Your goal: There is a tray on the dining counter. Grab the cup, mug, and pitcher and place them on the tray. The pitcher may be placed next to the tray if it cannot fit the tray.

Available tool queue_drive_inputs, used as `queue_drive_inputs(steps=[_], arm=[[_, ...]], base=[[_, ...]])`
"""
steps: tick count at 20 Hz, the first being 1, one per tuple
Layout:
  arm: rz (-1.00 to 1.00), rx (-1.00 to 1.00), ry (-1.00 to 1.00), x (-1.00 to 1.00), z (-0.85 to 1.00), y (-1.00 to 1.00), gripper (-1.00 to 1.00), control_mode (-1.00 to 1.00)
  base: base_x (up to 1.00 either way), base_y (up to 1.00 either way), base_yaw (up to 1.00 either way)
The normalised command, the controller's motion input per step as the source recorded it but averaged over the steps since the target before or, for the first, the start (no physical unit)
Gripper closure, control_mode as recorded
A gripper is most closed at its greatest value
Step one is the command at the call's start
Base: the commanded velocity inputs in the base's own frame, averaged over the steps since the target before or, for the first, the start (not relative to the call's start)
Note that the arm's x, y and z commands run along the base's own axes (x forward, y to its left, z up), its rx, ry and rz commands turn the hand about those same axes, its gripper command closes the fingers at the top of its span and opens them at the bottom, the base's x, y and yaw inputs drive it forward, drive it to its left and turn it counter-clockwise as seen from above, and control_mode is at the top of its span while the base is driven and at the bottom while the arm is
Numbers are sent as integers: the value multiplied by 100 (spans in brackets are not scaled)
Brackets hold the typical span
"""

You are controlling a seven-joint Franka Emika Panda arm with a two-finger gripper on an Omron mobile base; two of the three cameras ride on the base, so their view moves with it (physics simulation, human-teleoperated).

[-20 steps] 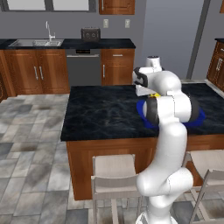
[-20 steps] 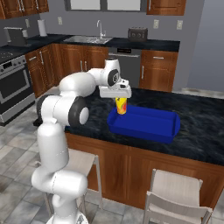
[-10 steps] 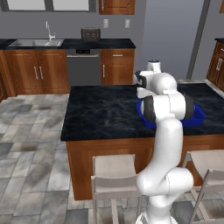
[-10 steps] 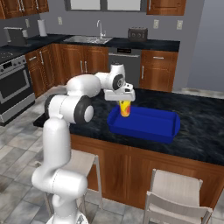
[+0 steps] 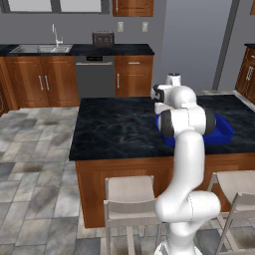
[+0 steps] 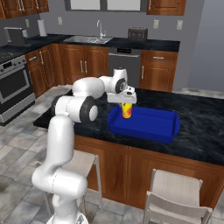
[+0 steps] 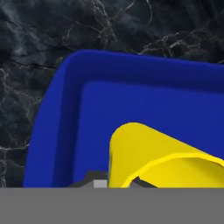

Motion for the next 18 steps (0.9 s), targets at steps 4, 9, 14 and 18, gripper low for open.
queue_drive_inputs(steps=[4, 9, 14, 18], arm=[[0, 1, 0, 23, -28, -2, 100, -100], [0, 1, 0, 11, -33, 0, 100, -100], [0, 0, 0, 12, -25, 0, -100, -100], [0, 0, 0, 2, -8, -1, -100, -100]], base=[[0, 0, 0], [0, 0, 0], [0, 0, 0], [0, 0, 0]])
